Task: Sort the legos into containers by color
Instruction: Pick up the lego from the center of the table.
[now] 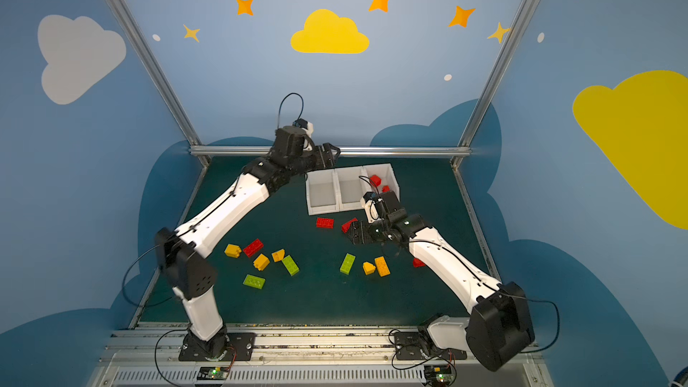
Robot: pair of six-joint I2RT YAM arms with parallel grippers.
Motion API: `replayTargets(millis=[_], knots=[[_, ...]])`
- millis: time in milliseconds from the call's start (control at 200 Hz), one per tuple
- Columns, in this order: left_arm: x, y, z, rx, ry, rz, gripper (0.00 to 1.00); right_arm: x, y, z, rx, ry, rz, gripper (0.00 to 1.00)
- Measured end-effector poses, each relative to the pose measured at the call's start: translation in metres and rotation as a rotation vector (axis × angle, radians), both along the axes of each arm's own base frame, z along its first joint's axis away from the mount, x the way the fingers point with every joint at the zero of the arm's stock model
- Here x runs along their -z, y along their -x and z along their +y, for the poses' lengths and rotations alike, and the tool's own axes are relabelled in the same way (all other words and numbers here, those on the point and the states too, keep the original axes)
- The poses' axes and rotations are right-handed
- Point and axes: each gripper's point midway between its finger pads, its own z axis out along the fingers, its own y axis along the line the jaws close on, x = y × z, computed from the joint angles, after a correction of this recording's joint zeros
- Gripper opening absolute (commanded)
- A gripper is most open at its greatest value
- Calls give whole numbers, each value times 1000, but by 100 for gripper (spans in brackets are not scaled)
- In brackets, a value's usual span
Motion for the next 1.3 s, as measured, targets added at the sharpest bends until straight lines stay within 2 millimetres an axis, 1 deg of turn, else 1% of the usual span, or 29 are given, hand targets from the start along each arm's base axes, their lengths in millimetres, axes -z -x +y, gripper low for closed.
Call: replayTargets(millis=[30, 40, 60, 105, 135, 225, 305, 345, 405, 420, 506, 526, 596, 686, 741, 856, 1011, 1071, 1216, 1301], knots=[[-2, 12, 11, -13, 0, -8, 99, 4, -4, 3, -19, 15, 2, 89], [1, 15, 13, -15, -3, -4, 99, 5, -5, 3, -22, 18, 3, 89], [-2, 23, 20, -23, -3, -12, 100, 8, -9, 5, -35, 30, 4, 89], [0, 40, 37, -45, -7, -13, 100, 14, -16, 10, -62, 52, 6, 89], [1, 47, 44, -56, -11, -13, 100, 19, -22, 13, -74, 67, 10, 89], [13, 76, 72, -94, -36, -3, 100, 33, -38, 21, -114, 112, 10, 91], [20, 98, 93, -122, -54, 0, 100, 48, -46, 23, -142, 148, 17, 93], [23, 113, 107, -140, -63, -4, 100, 54, -49, 24, -155, 166, 18, 93], [27, 131, 121, -155, -74, -6, 100, 62, -55, 25, -170, 193, 19, 93], [26, 136, 124, -158, -72, -14, 100, 64, -57, 25, -173, 202, 20, 93], [31, 163, 145, -177, -79, -32, 100, 71, -66, 26, -186, 235, 10, 94], [32, 166, 148, -180, -81, -37, 100, 73, -68, 27, -192, 240, 8, 94], [41, 183, 160, -193, -89, -40, 100, 78, -73, 28, -203, 262, 4, 94], [62, 200, 174, -207, -114, -21, 100, 84, -80, 31, -222, 281, -1, 94], [76, 208, 181, -216, -131, -3, 100, 87, -83, 32, -232, 292, -2, 94], [96, 219, 193, -239, -160, 27, 100, 95, -89, 35, -253, 314, 10, 94], [111, 225, 200, -260, -165, 46, 100, 103, -94, 37, -267, 335, 24, 91], [116, 225, 201, -264, -165, 54, 100, 106, -96, 38, -271, 341, 29, 89], [119, 225, 201, -270, -166, 64, 100, 110, -96, 36, -277, 365, 33, 78], [120, 224, 202, -274, -169, 66, 100, 113, -96, 35, -274, 380, 35, 66]])
